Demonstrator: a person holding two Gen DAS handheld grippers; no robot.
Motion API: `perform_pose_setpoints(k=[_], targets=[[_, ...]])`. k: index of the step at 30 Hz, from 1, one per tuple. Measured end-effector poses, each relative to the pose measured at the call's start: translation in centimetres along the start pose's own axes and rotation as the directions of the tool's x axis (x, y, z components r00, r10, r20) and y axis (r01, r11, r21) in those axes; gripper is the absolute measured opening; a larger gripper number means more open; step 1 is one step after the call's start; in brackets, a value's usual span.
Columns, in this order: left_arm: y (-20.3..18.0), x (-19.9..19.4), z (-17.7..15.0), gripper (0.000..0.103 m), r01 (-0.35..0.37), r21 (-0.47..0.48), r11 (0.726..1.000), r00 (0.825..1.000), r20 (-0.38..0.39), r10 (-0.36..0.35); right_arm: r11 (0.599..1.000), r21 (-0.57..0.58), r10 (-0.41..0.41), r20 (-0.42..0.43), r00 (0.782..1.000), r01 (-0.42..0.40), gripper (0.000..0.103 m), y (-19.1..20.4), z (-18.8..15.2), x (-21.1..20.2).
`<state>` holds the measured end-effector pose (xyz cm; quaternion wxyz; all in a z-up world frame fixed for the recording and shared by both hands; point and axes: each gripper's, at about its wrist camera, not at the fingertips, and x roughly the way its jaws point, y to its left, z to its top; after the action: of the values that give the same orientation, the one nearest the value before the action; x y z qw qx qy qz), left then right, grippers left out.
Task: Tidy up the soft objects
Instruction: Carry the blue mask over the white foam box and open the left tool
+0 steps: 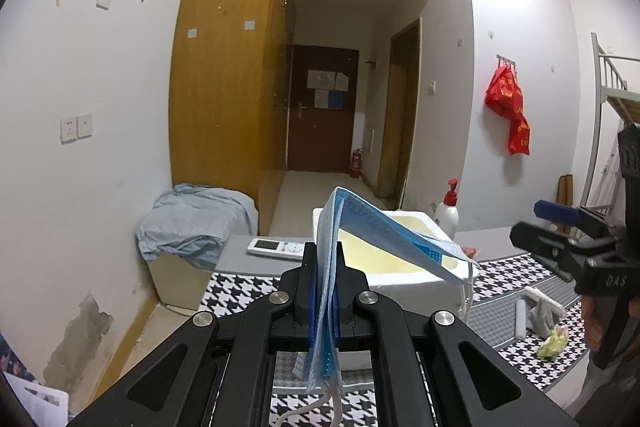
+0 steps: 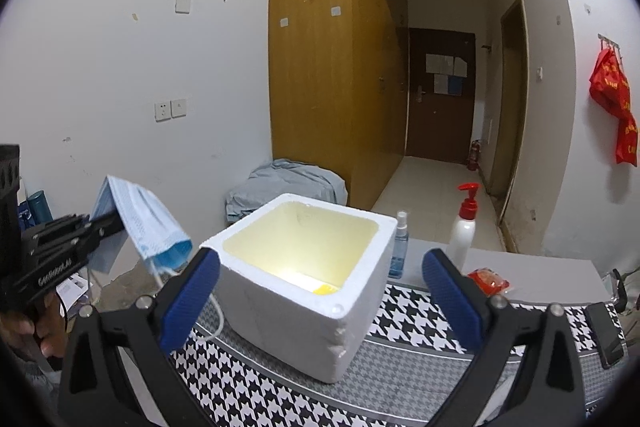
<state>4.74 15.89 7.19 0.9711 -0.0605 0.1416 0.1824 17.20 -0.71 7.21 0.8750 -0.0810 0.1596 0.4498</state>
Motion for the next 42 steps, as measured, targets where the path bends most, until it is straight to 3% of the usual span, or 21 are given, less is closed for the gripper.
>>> perform_pose_setpoints(k=[25,42], targets=[[-1.6,5.4,3.2,0.006,0.113,0.009,0.994,0.99,-0.081,-0.112,0.996,0.036,-0.083,-0.023,0.996,0.084,0.102,-3.4,-3.9,-2.1],[-3.4,11.0,4.1,0.006,0.112,0.051,0.992,0.98,-0.172,-0.102,0.987,0.088,-0.132,-0.049,0.99,0.136,0.102,-6.5,-5.8,-2.7]])
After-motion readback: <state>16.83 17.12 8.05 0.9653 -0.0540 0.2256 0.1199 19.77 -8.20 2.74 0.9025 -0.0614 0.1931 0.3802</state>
